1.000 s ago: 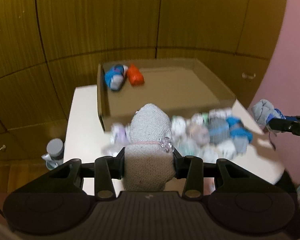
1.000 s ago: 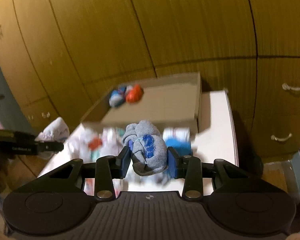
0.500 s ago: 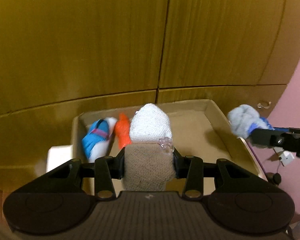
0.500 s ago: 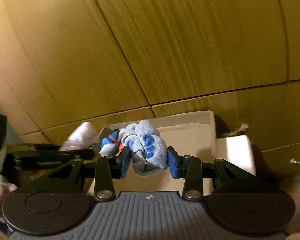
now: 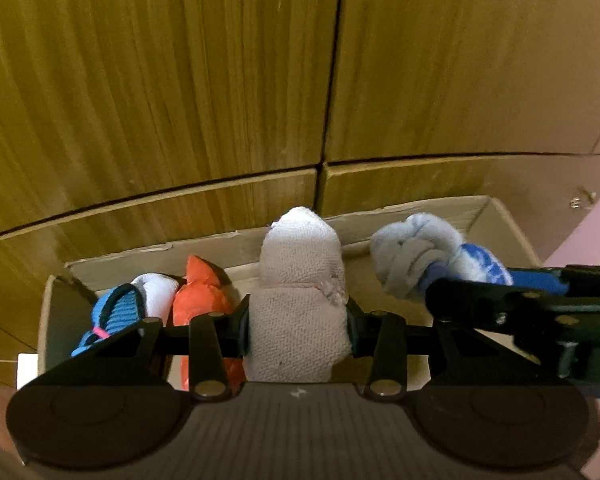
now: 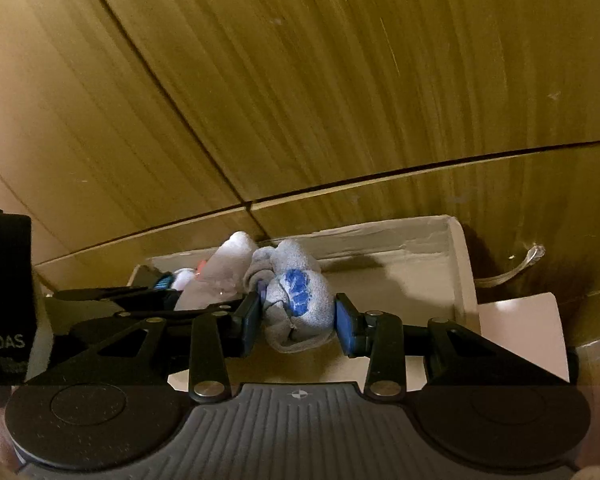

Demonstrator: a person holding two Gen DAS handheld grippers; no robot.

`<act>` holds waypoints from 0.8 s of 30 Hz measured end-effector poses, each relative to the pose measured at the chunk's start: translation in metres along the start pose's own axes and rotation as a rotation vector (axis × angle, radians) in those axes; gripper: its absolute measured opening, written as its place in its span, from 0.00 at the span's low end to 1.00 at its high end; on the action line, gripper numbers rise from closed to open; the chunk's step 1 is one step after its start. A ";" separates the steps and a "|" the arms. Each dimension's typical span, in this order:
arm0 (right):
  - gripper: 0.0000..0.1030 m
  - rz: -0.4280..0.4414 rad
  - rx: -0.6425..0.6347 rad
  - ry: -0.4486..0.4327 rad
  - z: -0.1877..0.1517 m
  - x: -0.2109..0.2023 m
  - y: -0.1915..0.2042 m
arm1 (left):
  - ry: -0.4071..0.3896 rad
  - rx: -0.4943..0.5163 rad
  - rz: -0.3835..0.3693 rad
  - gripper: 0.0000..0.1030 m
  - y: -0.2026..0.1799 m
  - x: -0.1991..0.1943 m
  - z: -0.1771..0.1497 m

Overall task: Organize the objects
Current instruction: 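Lower both socks into the tray beside the red bundle and open both tools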

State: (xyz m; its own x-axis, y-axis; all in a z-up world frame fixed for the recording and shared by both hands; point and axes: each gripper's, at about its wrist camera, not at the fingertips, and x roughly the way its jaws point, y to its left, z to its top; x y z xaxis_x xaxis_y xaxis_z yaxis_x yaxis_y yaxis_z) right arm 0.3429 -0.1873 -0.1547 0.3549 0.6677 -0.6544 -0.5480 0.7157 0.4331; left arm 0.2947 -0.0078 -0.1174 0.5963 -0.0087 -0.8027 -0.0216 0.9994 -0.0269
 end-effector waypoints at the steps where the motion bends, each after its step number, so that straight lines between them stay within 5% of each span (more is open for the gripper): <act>1: 0.44 -0.004 0.001 0.003 0.000 0.003 -0.001 | 0.010 -0.004 0.000 0.38 0.000 0.005 -0.001; 9: 0.44 -0.015 0.020 0.022 -0.001 0.015 -0.005 | 0.015 0.013 0.018 0.43 -0.008 0.009 -0.017; 24: 0.44 -0.022 0.022 0.046 0.005 0.040 0.001 | -0.064 0.006 0.009 0.63 -0.015 -0.066 -0.057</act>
State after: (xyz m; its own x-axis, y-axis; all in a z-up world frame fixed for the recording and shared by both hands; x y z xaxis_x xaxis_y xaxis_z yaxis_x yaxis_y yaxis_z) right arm 0.3605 -0.1588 -0.1771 0.3306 0.6423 -0.6915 -0.5237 0.7344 0.4317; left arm 0.2101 -0.0240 -0.0979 0.6461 0.0019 -0.7633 -0.0224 0.9996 -0.0165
